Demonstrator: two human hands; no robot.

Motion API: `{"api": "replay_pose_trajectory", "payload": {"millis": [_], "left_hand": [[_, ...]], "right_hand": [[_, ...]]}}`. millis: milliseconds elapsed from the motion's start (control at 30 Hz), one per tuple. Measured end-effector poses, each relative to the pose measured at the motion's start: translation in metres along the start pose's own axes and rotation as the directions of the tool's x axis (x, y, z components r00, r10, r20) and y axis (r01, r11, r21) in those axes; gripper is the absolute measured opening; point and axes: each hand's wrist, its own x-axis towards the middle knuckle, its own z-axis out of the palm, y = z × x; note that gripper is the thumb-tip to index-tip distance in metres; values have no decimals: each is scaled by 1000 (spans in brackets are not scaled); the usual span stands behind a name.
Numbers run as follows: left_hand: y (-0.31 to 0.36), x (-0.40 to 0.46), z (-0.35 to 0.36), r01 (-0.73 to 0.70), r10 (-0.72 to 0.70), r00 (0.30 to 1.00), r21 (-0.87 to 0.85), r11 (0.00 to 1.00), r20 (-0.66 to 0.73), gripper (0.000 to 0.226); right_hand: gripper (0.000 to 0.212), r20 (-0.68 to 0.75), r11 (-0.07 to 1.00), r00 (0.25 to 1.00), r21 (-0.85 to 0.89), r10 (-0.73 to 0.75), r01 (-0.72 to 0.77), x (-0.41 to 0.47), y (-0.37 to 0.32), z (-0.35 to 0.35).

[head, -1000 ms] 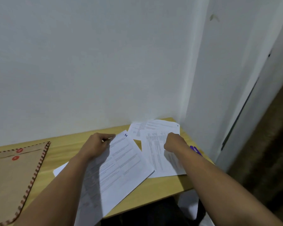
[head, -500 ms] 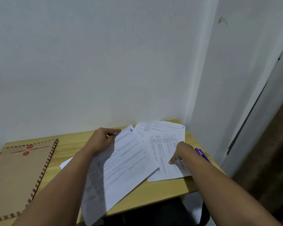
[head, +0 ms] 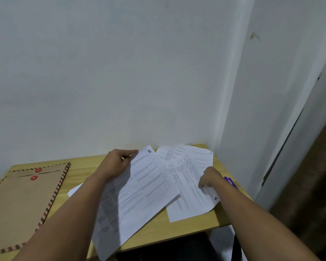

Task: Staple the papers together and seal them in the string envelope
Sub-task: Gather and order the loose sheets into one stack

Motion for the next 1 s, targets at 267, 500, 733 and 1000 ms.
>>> {"api": "replay_pose_trajectory", "payload": {"millis": [267,500,733,1000], "left_hand": [[10,-1,-12,-22,22,999,2,1000,-28,29],[24,0,-22,-105,107,994,94,990,-12,34],[40,4,-32,-186,185,983,97,978,18,42],[40,1,-37,-209,213,977,119,971,-19,47]], "right_hand": [[47,55,956,964,151,-261,250,-31,-42,-55],[28,-56,840,846,100,-530,533,-46,-111,-93],[31,15,753,754,73,-656,654,-62,-159,-101],[42,64,699,744,404,-665,590,-71,-160,-101]]}}
